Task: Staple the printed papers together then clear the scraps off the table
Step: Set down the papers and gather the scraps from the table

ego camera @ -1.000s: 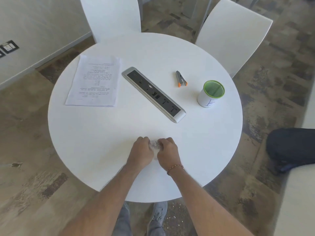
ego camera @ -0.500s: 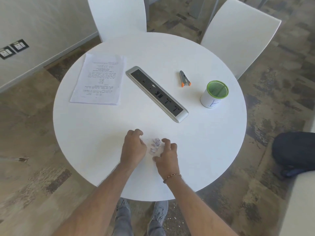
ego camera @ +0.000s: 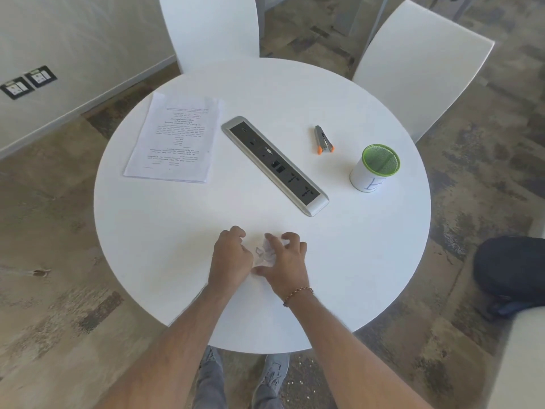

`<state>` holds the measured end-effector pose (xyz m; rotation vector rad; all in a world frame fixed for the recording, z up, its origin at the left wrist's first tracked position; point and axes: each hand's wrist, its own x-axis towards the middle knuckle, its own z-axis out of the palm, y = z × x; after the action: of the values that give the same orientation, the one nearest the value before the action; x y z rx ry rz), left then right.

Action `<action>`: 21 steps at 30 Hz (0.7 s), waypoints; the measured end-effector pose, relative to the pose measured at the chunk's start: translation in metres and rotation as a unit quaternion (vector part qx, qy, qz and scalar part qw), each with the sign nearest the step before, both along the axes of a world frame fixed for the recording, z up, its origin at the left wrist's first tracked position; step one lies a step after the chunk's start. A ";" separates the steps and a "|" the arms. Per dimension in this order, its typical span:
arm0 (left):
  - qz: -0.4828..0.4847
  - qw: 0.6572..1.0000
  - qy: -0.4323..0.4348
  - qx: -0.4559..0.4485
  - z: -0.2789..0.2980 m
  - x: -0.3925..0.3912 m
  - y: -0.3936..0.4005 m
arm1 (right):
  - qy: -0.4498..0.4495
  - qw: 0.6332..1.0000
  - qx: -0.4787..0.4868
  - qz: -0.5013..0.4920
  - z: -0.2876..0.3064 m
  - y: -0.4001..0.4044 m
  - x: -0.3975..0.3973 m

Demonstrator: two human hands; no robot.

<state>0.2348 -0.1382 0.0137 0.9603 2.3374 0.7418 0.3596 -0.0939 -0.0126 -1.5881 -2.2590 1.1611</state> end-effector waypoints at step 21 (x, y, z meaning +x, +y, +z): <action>-0.038 0.998 0.018 0.047 0.008 0.003 0.025 | -0.104 0.982 0.122 0.097 0.000 0.027 -0.016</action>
<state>0.2382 -0.1131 0.0213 1.1061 2.2993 0.8170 0.3433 -0.0666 -0.0123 -1.4808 -2.6212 0.7446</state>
